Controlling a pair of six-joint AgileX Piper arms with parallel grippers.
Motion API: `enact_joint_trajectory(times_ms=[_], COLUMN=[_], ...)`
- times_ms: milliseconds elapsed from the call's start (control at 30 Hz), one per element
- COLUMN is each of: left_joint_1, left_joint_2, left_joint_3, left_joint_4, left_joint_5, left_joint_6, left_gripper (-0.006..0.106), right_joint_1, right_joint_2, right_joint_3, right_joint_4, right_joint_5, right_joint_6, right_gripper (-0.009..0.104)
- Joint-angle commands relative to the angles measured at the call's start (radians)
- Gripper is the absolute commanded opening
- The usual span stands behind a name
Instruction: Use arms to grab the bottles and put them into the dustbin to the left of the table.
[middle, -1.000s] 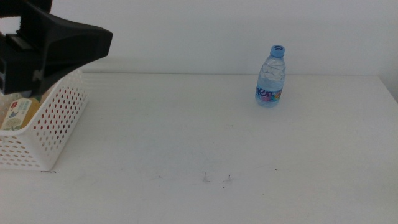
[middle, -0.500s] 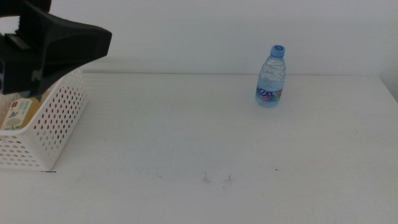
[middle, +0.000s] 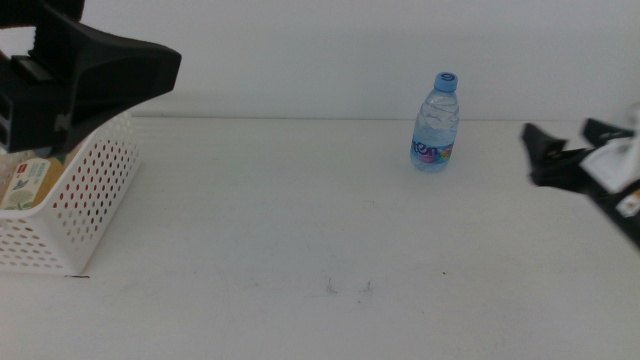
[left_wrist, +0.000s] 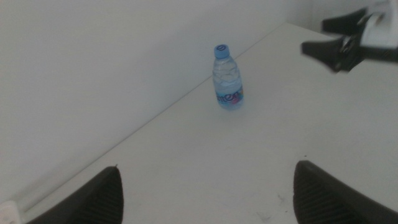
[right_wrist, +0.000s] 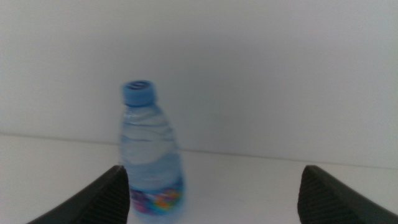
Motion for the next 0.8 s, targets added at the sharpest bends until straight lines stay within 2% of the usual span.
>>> enact_joint_trajectory(times_ms=[0, 67, 200, 300, 433, 600, 767], left_joint_1=[0.001, 0.001, 0.001, 0.001, 0.001, 0.001, 0.001], left_joint_2=[-0.001, -0.001, -0.001, -0.001, -0.001, -0.001, -0.001], left_joint_3=[-0.005, -0.005, -0.005, -0.005, -0.005, -0.005, -0.005], left_joint_4=[0.011, 0.011, 0.056, 0.064, 0.064, 0.064, 0.064], left_joint_5=[-0.005, -0.005, -0.007, -0.007, -0.007, -0.007, -0.007], left_joint_6=[-0.007, -0.007, -0.007, -0.007, -0.007, -0.007, -0.007], left_gripper=[0.094, 0.094, 0.094, 0.094, 0.094, 0.094, 0.094], right_joint_1=[0.044, 0.075, 0.12, 0.139, 0.146, 0.153, 0.156], right_joint_2=[0.127, 0.225, 0.349, 0.42, 0.506, 0.631, 0.743], right_joint_3=[-0.014, -0.037, -0.139, -0.255, -0.441, -0.629, -0.786], right_joint_4=[0.043, 0.052, 0.05, 0.026, -0.073, -0.052, 0.024], right_joint_5=[-0.193, -0.296, -0.274, -0.173, 0.019, 0.07, 0.182], right_joint_6=[0.002, 0.007, 0.031, 0.024, 0.028, 0.026, 0.024], right_gripper=[0.088, 0.088, 0.088, 0.088, 0.088, 0.088, 0.088])
